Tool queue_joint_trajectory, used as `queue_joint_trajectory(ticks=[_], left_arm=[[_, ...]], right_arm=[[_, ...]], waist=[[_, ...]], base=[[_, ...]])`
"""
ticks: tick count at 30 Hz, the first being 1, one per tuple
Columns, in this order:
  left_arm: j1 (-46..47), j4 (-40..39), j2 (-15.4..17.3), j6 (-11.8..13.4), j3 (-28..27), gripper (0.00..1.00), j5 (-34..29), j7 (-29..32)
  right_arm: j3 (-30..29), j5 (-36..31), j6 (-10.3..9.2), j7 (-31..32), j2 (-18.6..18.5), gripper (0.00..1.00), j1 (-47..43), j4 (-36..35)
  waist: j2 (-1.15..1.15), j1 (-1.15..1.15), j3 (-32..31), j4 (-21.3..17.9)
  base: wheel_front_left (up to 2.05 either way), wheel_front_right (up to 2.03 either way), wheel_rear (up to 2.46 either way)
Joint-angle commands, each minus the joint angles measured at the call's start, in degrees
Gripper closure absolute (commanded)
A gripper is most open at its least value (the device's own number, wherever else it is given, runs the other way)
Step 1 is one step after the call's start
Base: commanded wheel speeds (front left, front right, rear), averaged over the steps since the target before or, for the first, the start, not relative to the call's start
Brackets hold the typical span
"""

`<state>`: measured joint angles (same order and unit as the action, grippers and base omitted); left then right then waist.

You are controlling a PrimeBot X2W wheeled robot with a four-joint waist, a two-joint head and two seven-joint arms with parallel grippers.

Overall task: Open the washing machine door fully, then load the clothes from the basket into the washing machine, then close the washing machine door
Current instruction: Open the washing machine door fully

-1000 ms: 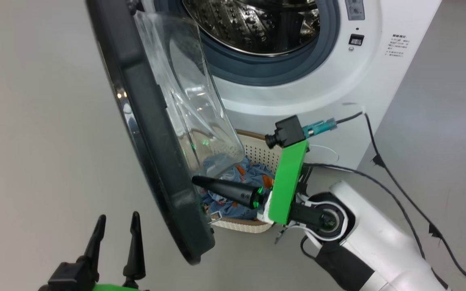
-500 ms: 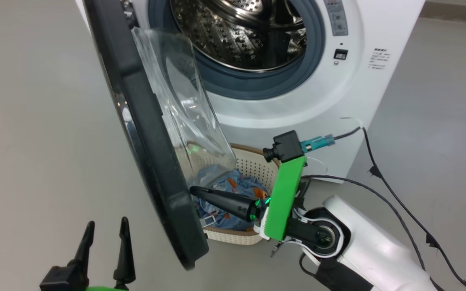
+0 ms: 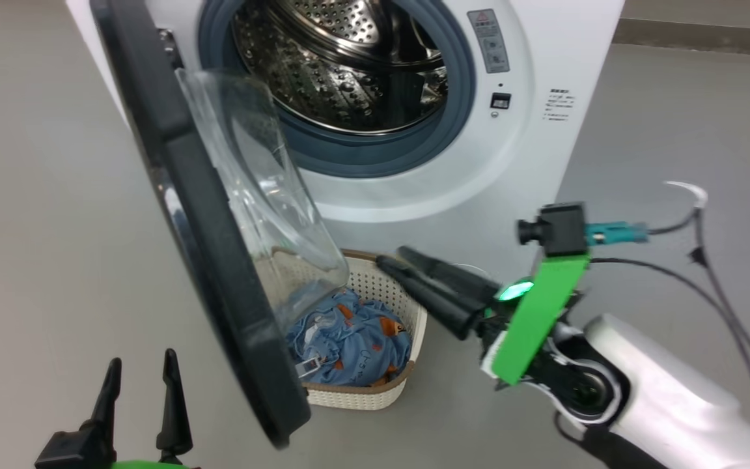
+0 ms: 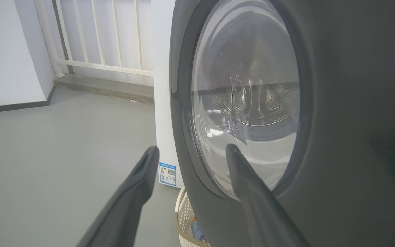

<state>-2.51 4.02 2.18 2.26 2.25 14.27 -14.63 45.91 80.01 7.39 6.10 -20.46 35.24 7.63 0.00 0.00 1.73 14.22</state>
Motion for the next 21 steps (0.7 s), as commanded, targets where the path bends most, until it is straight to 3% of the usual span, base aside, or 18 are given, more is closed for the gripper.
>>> queue_joint_trajectory(ticks=[1,8,12,21], left_arm=[[0.80,-1.55,0.70,0.18,-2.09,0.00,-0.58,-0.37],[0.06,-1.91,0.70,1.05,-3.68,0.00,-1.40,-0.37],[-0.67,-2.18,0.70,1.05,-4.79,0.00,-2.12,-0.37],[-0.43,-1.79,0.70,-0.49,-7.18,0.00,-3.62,-0.37]], right_arm=[[0.26,-1.08,0.10,-1.41,-0.33,0.00,-0.11,-1.60],[4.38,-10.23,0.10,-18.30,-8.56,0.00,-0.09,1.75],[3.59,-15.95,0.10,-20.95,-11.24,0.00,-1.47,4.86],[-17.51,-34.90,0.10,-21.09,-8.21,0.00,-15.09,6.00]], waist=[[0.00,0.00,-0.17,-0.53],[0.00,0.00,-0.53,-2.86],[0.00,0.00,-0.79,-4.28],[0.00,0.00,-1.08,-6.62]], base=[[0.00,0.00,0.00],[0.00,0.00,0.00],[0.00,0.00,0.00],[0.00,0.00,0.00]])
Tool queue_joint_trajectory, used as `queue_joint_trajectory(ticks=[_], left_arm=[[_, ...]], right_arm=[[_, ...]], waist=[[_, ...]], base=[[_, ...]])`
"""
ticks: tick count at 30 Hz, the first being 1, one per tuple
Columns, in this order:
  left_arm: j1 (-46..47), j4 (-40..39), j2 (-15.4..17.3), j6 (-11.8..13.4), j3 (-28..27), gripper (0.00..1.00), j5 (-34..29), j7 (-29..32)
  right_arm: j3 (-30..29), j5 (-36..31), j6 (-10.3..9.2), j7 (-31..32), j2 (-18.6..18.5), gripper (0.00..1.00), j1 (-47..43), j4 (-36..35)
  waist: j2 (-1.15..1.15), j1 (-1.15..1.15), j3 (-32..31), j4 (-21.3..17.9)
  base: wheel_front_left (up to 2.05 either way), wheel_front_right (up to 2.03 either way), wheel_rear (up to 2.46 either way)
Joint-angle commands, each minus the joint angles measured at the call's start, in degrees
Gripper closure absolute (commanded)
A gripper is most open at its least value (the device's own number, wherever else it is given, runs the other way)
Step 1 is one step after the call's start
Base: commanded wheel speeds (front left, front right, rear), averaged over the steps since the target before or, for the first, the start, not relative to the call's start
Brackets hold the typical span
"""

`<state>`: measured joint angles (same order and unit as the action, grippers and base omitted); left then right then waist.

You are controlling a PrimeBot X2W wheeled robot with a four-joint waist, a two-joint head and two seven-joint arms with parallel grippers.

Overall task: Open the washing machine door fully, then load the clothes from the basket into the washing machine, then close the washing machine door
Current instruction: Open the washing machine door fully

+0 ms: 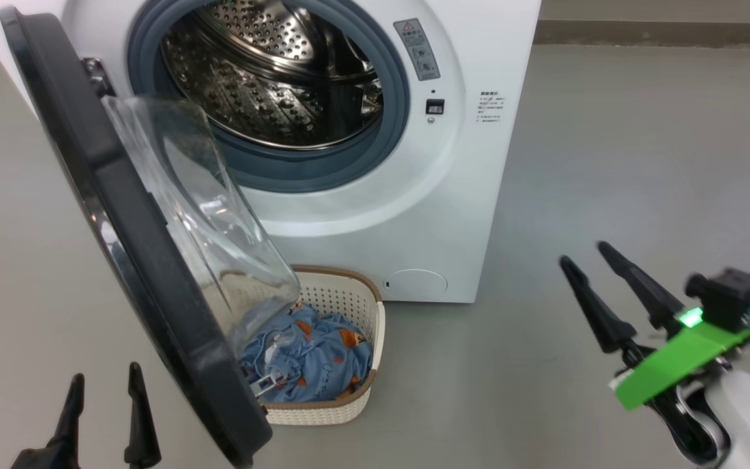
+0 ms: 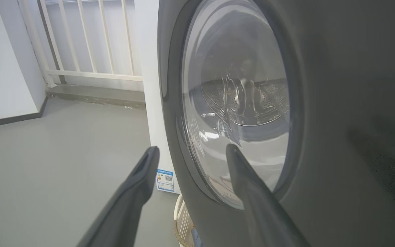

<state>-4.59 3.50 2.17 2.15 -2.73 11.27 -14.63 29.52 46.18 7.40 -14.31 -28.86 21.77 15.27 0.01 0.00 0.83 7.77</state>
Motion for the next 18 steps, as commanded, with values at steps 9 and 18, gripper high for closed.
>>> queue_joint_trajectory(ticks=[9,18], left_arm=[[1.44,-1.21,0.71,-1.01,-2.63,0.00,-0.64,-0.37],[0.52,-1.31,0.71,-0.91,-2.09,0.00,0.29,-0.37]], right_arm=[[-18.20,-14.09,0.09,-0.68,6.52,0.00,-14.91,-6.66],[-27.64,-24.40,0.09,-0.68,13.04,0.00,-22.08,-10.36]], waist=[[-0.01,0.00,-0.68,-0.61],[-0.01,0.00,-0.75,-1.35]], base=[[0.00,0.00,0.00],[0.00,0.00,0.00]])
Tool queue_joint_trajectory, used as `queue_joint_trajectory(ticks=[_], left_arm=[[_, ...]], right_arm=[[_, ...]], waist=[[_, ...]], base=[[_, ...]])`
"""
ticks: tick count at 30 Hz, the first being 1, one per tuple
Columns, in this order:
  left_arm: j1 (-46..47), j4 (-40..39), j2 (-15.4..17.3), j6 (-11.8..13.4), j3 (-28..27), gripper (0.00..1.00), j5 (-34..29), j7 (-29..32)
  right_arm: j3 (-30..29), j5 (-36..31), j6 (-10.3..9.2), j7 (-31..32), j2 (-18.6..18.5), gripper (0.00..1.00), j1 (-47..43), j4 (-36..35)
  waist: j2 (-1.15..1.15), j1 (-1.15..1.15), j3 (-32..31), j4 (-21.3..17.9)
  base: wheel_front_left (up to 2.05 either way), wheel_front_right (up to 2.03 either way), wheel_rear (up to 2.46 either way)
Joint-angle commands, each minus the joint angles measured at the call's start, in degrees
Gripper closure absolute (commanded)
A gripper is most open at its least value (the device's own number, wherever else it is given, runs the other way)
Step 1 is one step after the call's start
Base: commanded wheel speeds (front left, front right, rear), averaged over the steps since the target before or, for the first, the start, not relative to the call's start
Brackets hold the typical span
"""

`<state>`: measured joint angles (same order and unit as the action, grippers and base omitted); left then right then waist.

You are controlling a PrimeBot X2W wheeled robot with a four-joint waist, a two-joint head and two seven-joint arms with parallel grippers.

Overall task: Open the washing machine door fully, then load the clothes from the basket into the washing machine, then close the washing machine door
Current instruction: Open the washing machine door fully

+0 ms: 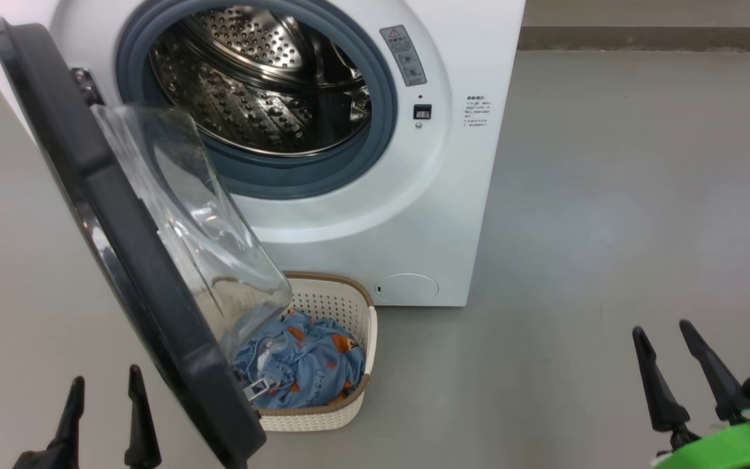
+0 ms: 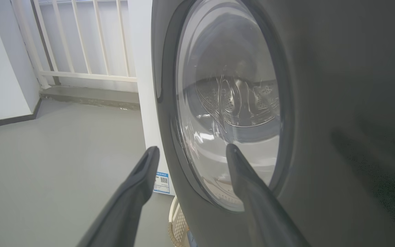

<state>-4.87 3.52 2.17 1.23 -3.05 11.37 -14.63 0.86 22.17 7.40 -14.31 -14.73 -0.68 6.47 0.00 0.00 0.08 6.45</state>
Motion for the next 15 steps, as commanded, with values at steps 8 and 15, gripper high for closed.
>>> queue_joint_trajectory(ticks=[8,15], left_arm=[[0.32,-1.40,0.71,-0.51,-1.35,0.00,0.01,-0.37],[-0.72,-1.78,0.71,-0.53,-1.86,0.00,-0.01,-0.37]], right_arm=[[-3.05,-7.38,0.09,-0.69,3.07,0.00,-4.78,-2.84],[-6.41,-11.20,0.09,-0.69,7.06,0.00,-7.27,-5.01]], waist=[[0.00,0.00,-0.13,-0.22],[0.00,0.00,0.05,-1.00]], base=[[0.00,0.00,0.00],[0.00,0.00,0.00]])
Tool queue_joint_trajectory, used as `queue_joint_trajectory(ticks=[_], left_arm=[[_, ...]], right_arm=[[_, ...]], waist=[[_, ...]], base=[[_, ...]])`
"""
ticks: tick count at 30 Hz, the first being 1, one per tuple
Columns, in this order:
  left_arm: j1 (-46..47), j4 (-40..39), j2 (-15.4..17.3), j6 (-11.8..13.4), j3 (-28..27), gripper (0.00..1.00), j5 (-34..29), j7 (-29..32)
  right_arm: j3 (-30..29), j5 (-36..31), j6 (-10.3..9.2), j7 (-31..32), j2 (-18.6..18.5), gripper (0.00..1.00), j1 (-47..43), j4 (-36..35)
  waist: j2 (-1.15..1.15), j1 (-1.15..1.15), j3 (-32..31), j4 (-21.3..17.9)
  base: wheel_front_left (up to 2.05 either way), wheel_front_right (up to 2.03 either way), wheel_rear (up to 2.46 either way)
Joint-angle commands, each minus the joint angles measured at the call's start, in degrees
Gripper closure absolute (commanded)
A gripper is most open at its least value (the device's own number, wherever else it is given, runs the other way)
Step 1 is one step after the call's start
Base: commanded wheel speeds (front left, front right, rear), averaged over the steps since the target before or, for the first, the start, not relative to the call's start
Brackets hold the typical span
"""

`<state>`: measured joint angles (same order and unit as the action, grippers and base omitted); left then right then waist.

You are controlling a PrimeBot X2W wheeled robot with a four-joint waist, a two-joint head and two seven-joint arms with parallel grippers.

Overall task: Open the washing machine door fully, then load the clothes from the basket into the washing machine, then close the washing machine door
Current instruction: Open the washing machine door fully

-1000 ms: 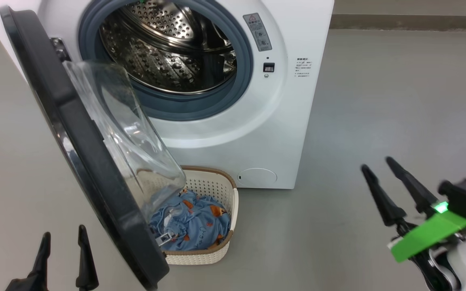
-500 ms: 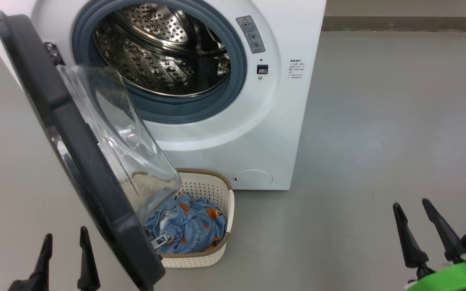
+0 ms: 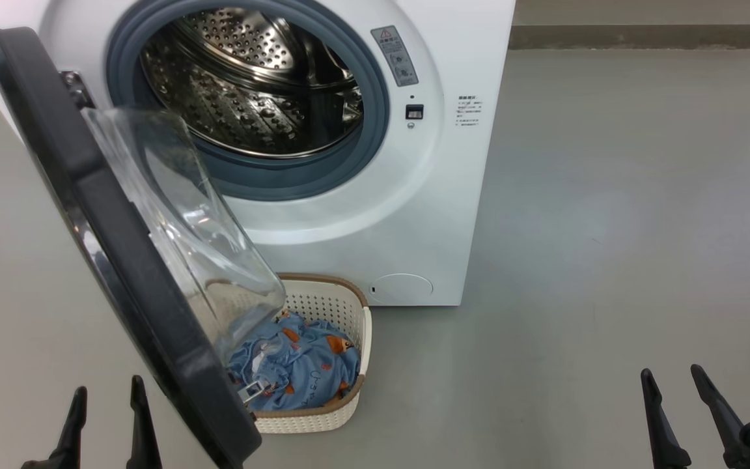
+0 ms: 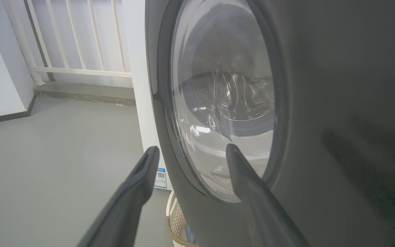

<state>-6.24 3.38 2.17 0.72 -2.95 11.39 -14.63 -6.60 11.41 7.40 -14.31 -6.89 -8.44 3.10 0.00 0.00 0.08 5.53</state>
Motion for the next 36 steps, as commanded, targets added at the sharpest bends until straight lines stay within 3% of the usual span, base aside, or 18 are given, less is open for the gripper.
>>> queue_joint_trajectory(ticks=[1,12,29,30,31,36], left_arm=[[0.58,-1.63,0.71,-0.04,-1.93,0.00,-0.02,-0.37],[0.04,-1.74,0.71,-0.04,-2.78,0.00,-0.15,-0.37],[-0.66,-1.35,0.71,-0.30,-2.51,0.00,0.35,-0.37],[-0.72,-1.08,0.71,-0.46,-2.43,0.64,0.53,-0.37],[-0.74,-0.81,0.71,-0.58,-2.42,1.00,0.71,-0.37],[-0.78,0.12,0.71,-0.64,-2.90,1.00,1.42,-0.37]], right_arm=[[0.78,-0.79,0.09,-0.69,-0.44,0.00,0.22,-1.64],[-0.75,-2.52,0.09,-0.69,1.31,0.00,-1.51,-0.96],[-1.10,-2.96,0.09,-0.69,1.15,0.00,-1.79,0.45],[-1.15,-2.94,0.09,-0.69,1.10,0.00,-1.76,0.48],[-1.18,-2.91,0.09,-0.69,1.04,0.00,-1.71,0.51],[-1.10,-2.90,0.09,-0.69,0.82,0.00,-1.55,0.49]], waist=[[0.00,0.00,0.04,-0.13],[0.00,0.00,-0.30,-0.49],[0.00,0.00,-0.46,0.05],[0.00,0.00,-0.49,0.10],[0.00,0.00,-0.51,0.13],[0.00,0.00,-0.64,0.31]], base=[[0.00,0.00,0.00],[0.00,0.00,0.00],[0.00,0.00,0.00],[0.00,0.00,0.00],[0.00,0.00,0.00],[0.00,0.00,0.00]])
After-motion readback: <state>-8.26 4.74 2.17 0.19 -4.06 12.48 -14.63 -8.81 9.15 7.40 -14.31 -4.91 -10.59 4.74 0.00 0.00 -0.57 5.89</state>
